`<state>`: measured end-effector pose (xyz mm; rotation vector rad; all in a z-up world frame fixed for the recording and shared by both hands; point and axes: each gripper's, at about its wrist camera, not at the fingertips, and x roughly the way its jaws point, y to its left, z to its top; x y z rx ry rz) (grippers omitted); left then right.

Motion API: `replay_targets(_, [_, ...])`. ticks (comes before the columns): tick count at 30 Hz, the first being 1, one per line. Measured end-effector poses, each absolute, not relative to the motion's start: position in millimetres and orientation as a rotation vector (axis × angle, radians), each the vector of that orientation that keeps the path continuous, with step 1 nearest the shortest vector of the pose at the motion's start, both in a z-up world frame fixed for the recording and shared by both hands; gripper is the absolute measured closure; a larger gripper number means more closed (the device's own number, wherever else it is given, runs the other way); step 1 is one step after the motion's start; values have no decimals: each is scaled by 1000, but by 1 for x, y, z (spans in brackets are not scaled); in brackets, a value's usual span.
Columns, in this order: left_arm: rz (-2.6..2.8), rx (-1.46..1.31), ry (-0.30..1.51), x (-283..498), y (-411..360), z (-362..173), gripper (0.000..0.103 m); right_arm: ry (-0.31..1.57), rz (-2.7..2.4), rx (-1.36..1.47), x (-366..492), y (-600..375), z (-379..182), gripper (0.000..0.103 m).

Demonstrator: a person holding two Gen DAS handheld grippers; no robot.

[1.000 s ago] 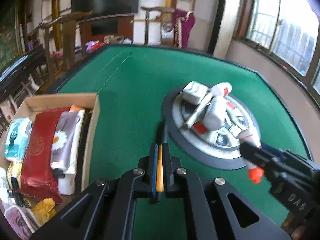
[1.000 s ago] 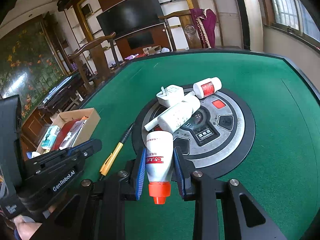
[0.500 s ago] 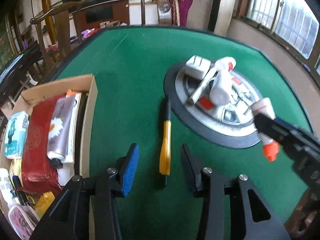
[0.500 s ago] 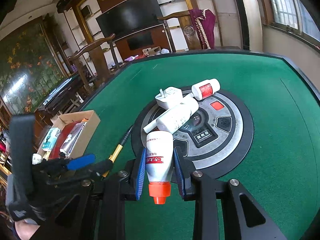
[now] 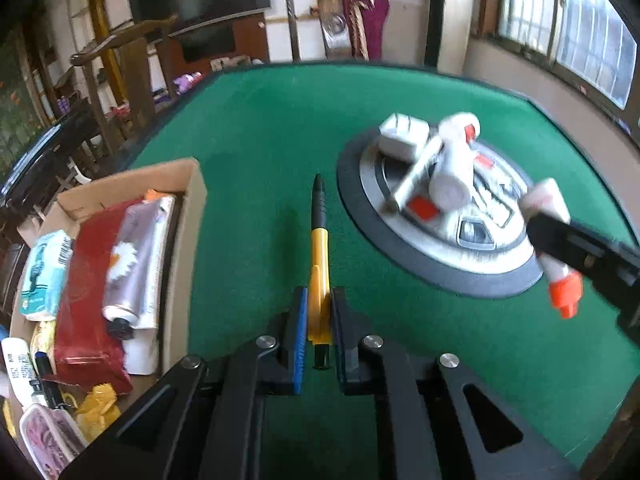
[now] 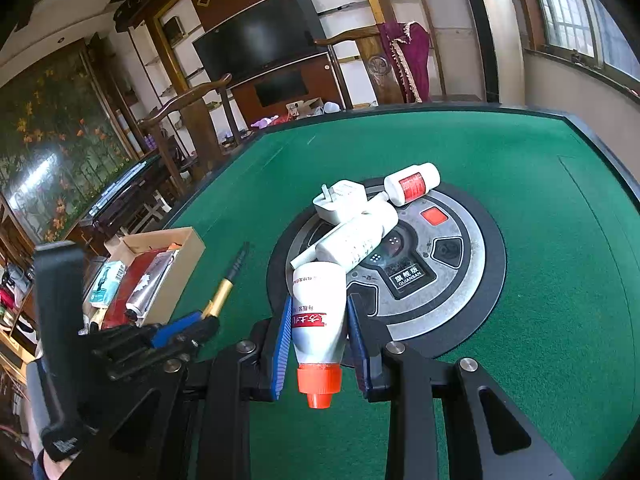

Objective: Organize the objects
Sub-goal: 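Lift the yellow pen and orange-capped bottle off the table with both tools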

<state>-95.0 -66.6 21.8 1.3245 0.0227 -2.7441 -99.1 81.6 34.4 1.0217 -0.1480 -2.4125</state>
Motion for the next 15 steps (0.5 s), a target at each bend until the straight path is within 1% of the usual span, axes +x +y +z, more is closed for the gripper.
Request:
replay_targets(5, [-2756, 1294, 49, -97, -69, 28, 92, -140, -2405, 1023, -98, 79, 34, 73])
replay_targets(15, [-2769, 1194, 42, -81, -65, 43, 92, -140, -2392, 1014, -97, 76, 35, 73])
